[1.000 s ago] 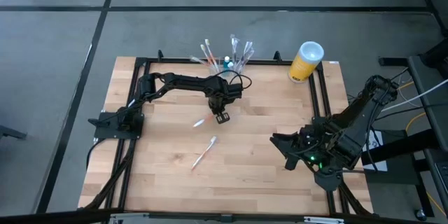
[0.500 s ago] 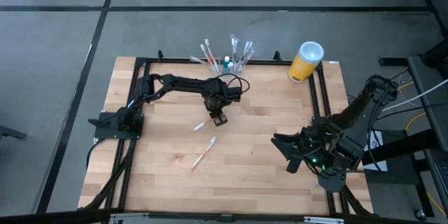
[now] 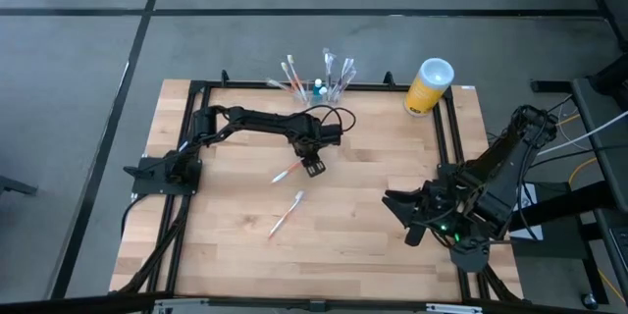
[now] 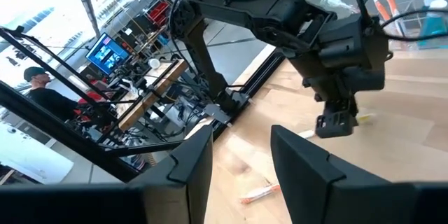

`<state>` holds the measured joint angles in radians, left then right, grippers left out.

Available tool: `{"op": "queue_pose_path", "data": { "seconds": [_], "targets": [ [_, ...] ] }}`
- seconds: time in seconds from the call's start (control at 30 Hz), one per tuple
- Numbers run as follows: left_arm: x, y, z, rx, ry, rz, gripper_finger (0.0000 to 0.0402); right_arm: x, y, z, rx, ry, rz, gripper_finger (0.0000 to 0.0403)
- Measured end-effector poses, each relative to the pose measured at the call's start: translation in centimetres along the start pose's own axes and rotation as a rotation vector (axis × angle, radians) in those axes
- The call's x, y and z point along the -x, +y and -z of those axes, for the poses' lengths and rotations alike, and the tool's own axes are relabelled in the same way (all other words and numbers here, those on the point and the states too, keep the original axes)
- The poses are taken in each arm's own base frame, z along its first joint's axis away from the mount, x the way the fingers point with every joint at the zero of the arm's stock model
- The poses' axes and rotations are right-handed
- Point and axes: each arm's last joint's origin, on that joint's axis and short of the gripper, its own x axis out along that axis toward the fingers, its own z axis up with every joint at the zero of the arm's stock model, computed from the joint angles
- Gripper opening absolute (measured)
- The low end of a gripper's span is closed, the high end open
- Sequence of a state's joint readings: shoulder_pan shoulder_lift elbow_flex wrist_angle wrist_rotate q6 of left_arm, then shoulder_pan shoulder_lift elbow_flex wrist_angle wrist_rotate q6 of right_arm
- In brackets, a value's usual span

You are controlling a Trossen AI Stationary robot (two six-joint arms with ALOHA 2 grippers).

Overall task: Pick & Place toothbrushing station
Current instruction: Put the orange toothbrush into the transparent organizer

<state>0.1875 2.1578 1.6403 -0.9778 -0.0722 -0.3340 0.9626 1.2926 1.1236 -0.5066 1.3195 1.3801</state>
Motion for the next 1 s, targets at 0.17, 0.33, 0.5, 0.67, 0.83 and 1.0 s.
{"op": "queue_pose_path", "data": {
  "seconds": [0.17,0.33,0.5,0.67,0.83,1.0],
  "targets": [
    [-0.9,0.5,0.3,0.030,0.002,-0.025,0.0143,0.5,0.1,0.1,-0.015,0.008,-0.013,0.0148],
    [-2.0,0.8,1.2,0.047,0.023,-0.031,0.0143,0.6,0.1,0.2,-0.021,0.007,-0.016,0.0148],
    [-2.8,0.5,1.6,0.060,0.022,0.008,0.0135,0.6,0.1,0.2,-0.023,0.007,-0.016,0.0148],
    [-2.8,0.5,1.4,0.072,0.007,0.033,0.0036,0.6,0.1,0.2,-0.022,0.007,-0.016,0.0148],
    [-2.3,0.9,1.3,0.096,-0.005,0.077,0.0006,0.6,0.1,0.1,-0.028,0.007,-0.017,0.0148],
    [1.2,1.2,0.7,0.128,-0.155,0.146,0.0004,0.5,0.2,0.6,-0.022,-0.005,-0.013,0.0148]
  ]
}}
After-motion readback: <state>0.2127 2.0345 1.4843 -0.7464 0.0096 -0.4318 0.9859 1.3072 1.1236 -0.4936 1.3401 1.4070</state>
